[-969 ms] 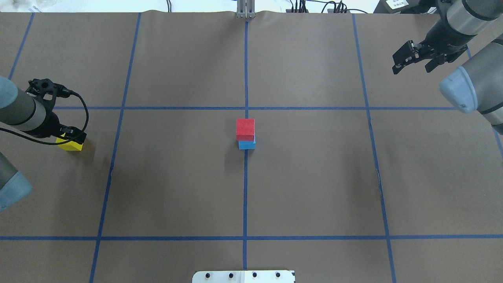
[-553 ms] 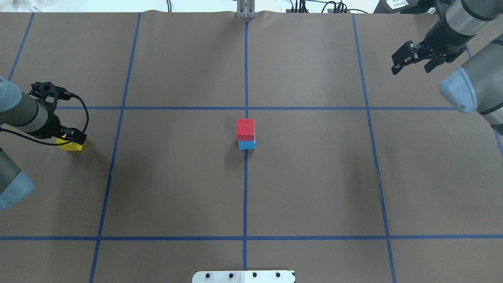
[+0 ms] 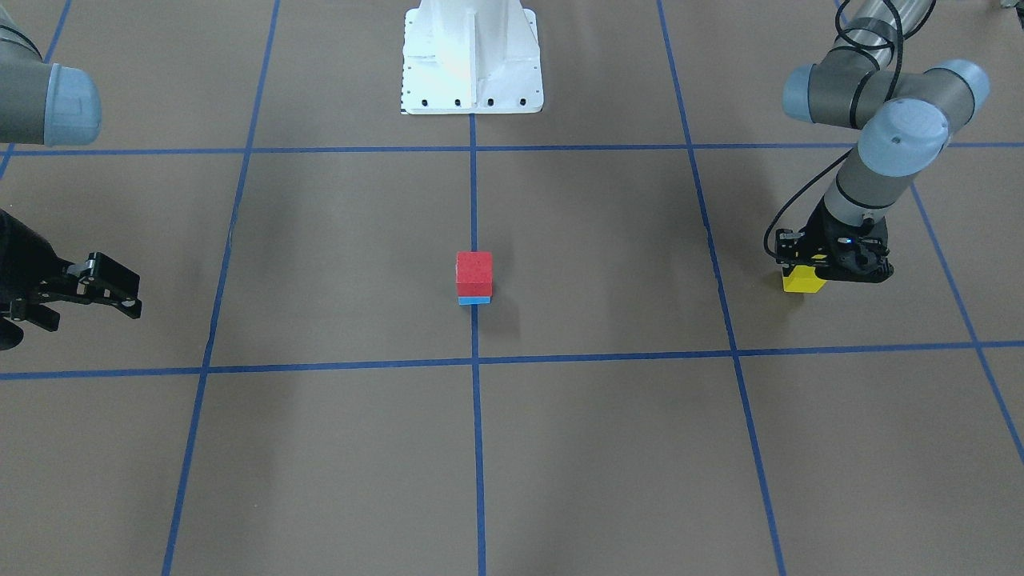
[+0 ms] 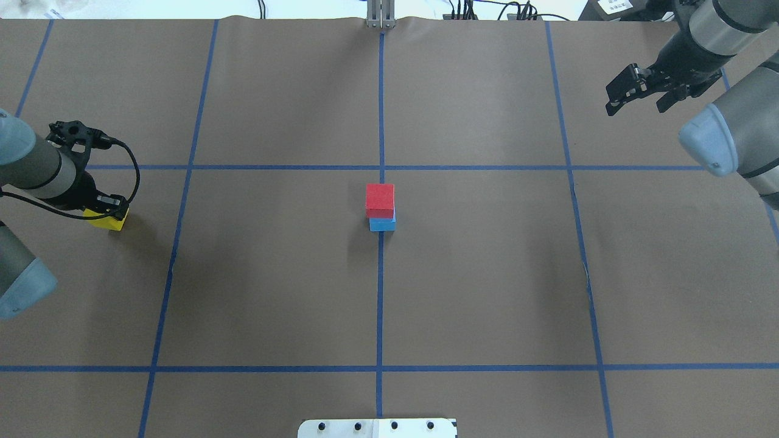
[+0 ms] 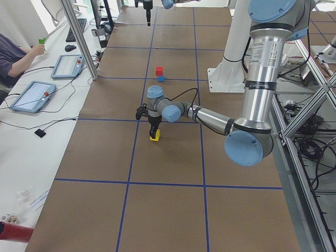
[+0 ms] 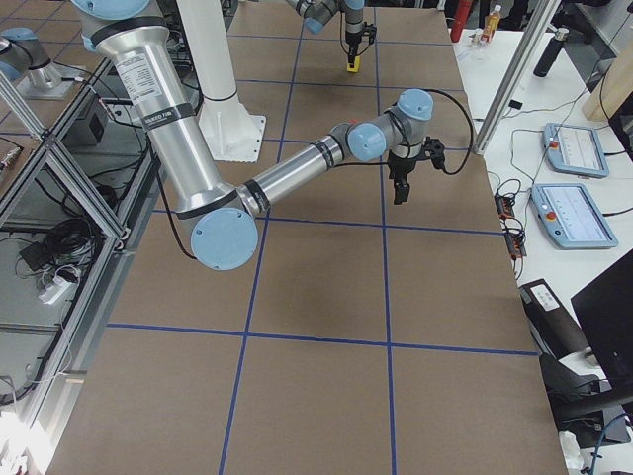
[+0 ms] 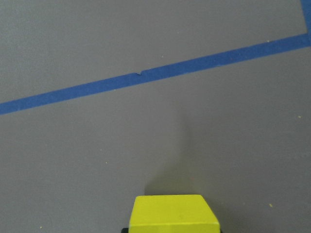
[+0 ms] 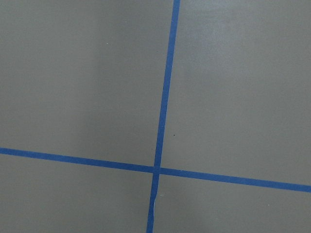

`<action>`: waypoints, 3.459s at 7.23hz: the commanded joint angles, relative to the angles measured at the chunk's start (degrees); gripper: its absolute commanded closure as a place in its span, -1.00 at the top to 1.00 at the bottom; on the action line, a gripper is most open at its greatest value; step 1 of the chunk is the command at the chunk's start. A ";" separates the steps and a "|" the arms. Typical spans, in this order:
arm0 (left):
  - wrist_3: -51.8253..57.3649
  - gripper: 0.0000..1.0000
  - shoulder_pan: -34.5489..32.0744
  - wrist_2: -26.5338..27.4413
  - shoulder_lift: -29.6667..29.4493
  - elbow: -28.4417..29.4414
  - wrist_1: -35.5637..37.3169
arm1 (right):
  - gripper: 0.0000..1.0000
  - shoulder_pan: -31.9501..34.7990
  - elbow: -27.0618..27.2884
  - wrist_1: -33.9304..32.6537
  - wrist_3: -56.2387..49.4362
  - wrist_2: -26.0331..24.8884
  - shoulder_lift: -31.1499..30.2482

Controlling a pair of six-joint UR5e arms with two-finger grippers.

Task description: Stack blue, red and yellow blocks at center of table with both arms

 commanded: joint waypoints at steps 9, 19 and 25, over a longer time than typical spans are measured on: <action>-19.14 -1.00 11.38 -3.59 -51.79 15.21 31.26 | 1.00 0.26 -0.03 0.09 -0.80 0.01 -0.79; -24.43 -1.00 13.93 -3.32 -52.50 23.33 18.40 | 1.00 0.17 -0.73 0.00 -0.80 -0.34 -0.79; -23.99 1.00 12.36 -3.24 -52.41 18.44 22.50 | 1.00 0.17 -0.73 0.00 -1.06 -0.42 -0.71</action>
